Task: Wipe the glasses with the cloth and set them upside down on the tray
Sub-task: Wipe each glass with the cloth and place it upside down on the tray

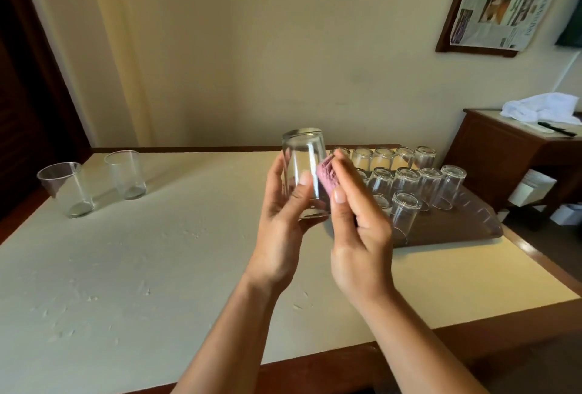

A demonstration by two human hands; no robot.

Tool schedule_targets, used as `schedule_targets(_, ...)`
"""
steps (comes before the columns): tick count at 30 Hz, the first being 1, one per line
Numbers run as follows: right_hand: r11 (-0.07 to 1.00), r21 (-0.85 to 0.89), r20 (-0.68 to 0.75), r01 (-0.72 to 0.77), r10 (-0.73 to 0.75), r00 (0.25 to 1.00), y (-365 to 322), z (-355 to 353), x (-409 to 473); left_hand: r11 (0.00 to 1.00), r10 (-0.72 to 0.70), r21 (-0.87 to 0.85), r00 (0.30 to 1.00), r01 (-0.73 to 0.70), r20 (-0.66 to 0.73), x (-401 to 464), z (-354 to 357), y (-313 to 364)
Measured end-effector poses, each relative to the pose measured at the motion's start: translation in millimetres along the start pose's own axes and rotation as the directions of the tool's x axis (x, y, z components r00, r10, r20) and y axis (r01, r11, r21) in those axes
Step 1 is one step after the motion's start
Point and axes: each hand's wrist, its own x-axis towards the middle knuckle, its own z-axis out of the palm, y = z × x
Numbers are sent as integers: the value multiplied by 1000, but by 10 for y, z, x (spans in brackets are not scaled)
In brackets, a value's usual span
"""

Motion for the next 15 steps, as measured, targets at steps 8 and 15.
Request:
schedule_targets(8,996,65,-22,-66,68,997,38,-51,177,997,-16,80,999,13,37,-92,28,-49)
schedule_targets(15,1000,20,32,-22,21,999,51,-20,-147,986,-101,136,995,97,22,14,-82,-34)
